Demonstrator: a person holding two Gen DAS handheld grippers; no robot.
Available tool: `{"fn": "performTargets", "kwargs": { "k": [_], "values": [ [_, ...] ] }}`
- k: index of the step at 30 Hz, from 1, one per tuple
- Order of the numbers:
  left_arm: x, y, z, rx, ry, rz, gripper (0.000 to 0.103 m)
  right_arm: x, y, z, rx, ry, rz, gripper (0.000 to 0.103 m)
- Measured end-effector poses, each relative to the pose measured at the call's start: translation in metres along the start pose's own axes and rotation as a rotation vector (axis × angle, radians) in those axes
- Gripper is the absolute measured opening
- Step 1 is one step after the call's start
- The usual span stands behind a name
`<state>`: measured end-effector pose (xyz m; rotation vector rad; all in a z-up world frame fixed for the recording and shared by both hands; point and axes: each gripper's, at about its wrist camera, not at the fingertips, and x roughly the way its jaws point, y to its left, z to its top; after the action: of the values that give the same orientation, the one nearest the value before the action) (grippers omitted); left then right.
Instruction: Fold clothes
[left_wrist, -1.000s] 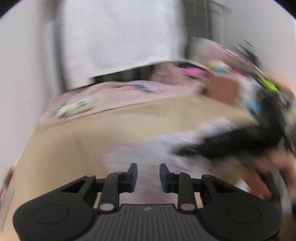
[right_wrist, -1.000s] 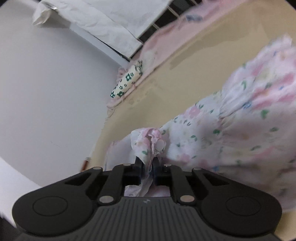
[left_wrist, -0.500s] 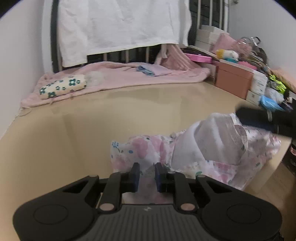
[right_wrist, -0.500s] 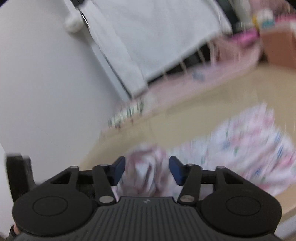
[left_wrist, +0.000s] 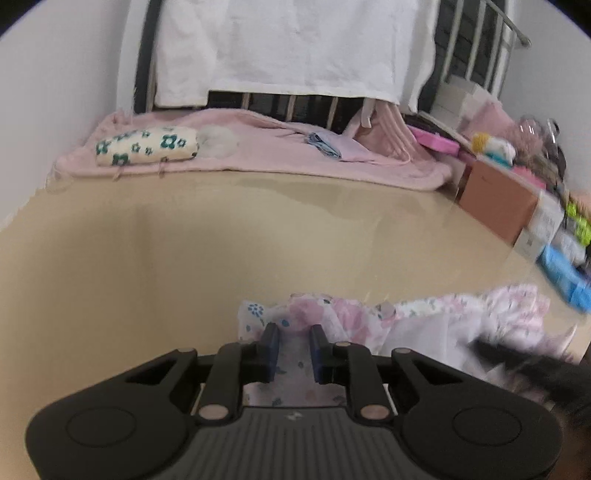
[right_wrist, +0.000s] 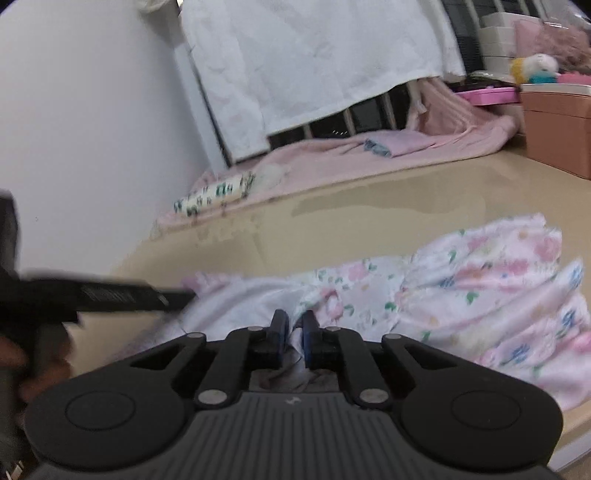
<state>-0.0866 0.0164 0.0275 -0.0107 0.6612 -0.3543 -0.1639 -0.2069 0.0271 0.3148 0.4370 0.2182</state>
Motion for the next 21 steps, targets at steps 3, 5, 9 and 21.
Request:
{"fn": "performTargets", "kwargs": {
  "k": [3, 5, 9, 21],
  "values": [
    [-0.004, -0.009, -0.007, 0.058, -0.005, 0.029, 0.018, -0.027, -0.009, 0.008, -0.016, -0.017, 0.081, 0.043],
    [-0.008, -0.014, -0.011, 0.079, -0.006, 0.043, 0.018, -0.032, -0.010, 0.009, -0.083, 0.058, 0.152, 0.044],
    [-0.017, -0.021, -0.018, 0.082, 0.006, 0.062, 0.018, -0.017, 0.009, -0.010, -0.312, 0.193, 0.194, 0.024],
    [-0.056, -0.021, -0.011, 0.092, 0.042, -0.049, 0.025, -0.043, -0.029, 0.006, -0.082, 0.120, 0.052, 0.036]
  ]
}}
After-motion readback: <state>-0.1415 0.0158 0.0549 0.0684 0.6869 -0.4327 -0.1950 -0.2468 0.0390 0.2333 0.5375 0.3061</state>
